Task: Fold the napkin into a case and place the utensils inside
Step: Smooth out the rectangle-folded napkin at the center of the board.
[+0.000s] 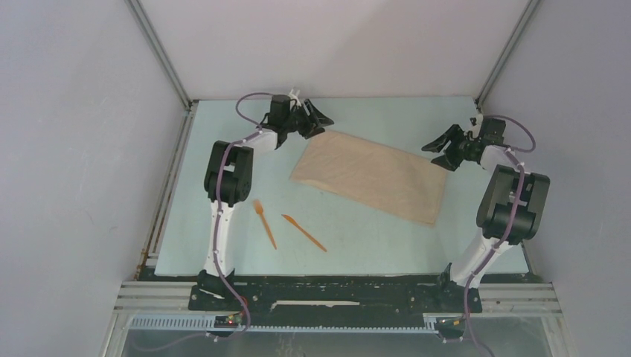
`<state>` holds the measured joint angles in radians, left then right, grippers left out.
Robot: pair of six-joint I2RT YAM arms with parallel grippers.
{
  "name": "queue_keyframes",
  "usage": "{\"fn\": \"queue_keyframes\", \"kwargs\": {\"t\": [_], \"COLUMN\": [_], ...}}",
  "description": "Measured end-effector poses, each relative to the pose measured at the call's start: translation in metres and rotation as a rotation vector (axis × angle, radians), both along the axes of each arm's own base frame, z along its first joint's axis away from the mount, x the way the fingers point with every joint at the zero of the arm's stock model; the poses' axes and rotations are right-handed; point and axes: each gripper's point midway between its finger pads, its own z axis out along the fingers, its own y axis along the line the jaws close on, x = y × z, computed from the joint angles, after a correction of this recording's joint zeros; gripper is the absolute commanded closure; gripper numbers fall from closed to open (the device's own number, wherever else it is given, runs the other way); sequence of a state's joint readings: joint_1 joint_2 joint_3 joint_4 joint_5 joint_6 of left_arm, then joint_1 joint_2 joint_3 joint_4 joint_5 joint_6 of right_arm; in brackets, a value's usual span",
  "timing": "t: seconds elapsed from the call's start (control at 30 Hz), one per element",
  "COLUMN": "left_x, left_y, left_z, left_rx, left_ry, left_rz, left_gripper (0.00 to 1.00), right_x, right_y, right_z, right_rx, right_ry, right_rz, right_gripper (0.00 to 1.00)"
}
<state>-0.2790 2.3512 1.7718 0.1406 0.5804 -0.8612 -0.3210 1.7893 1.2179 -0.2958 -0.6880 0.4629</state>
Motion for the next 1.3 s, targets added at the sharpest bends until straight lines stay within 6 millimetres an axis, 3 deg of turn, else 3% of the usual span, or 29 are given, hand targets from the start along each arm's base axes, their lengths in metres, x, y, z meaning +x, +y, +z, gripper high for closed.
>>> {"fn": "queue_keyframes", "kwargs": {"t": [0.13, 0.3, 0.4, 0.43, 0.47, 0.53, 0.8, 1.0, 1.17, 1.23, 1.3], "left_x": [0.002, 0.008, 0.020, 0.025, 0.029, 0.039, 0.069, 0.075, 0.048, 0.028, 0.007], "left_y": [-0.014, -0.016, -0.013, -0.012, -0.010, -0.005, 0.001, 0.003, 0.018, 0.026, 0.032], "left_z": [-0.018, -0.061, -0.056, -0.054, -0.054, -0.054, -0.057, -0.049, -0.029, -0.013, 0.007], "left_rx": [-0.064, -0.104, -0.148, -0.160, -0.168, -0.189, -0.227, -0.080, 0.071, 0.110, 0.125], "left_ry": [0.029, 0.129, 0.150, 0.153, 0.159, 0.173, 0.200, 0.154, 0.107, 0.097, 0.079], "left_rz": [0.011, 0.074, 0.128, 0.153, 0.173, 0.220, 0.269, 0.223, 0.174, 0.160, 0.148], "left_gripper": [0.38, 0.35, 0.35, 0.35, 0.35, 0.35, 0.34, 0.27, 0.26, 0.26, 0.26], "right_x": [-0.003, 0.001, 0.005, 0.006, 0.006, 0.007, 0.018, 0.020, 0.006, -0.001, -0.008], "right_y": [-0.005, -0.018, -0.027, -0.029, -0.032, -0.034, -0.053, -0.080, -0.086, -0.075, -0.048], "right_z": [-0.031, -0.055, -0.064, -0.067, -0.071, -0.074, -0.068, -0.064, -0.048, -0.026, -0.001], "right_rx": [0.041, 0.081, 0.093, 0.097, 0.097, 0.126, 0.094, -0.007, -0.100, -0.130, -0.132], "right_ry": [0.069, 0.094, 0.097, 0.101, 0.108, 0.122, 0.134, 0.185, 0.213, 0.183, 0.122], "right_rz": [-0.007, -0.041, -0.070, -0.079, -0.089, -0.107, -0.183, -0.254, -0.255, -0.228, -0.170], "right_gripper": [0.31, 0.30, 0.31, 0.22, 0.04, 0.00, 0.01, 0.00, 0.00, 0.00, 0.00]}}
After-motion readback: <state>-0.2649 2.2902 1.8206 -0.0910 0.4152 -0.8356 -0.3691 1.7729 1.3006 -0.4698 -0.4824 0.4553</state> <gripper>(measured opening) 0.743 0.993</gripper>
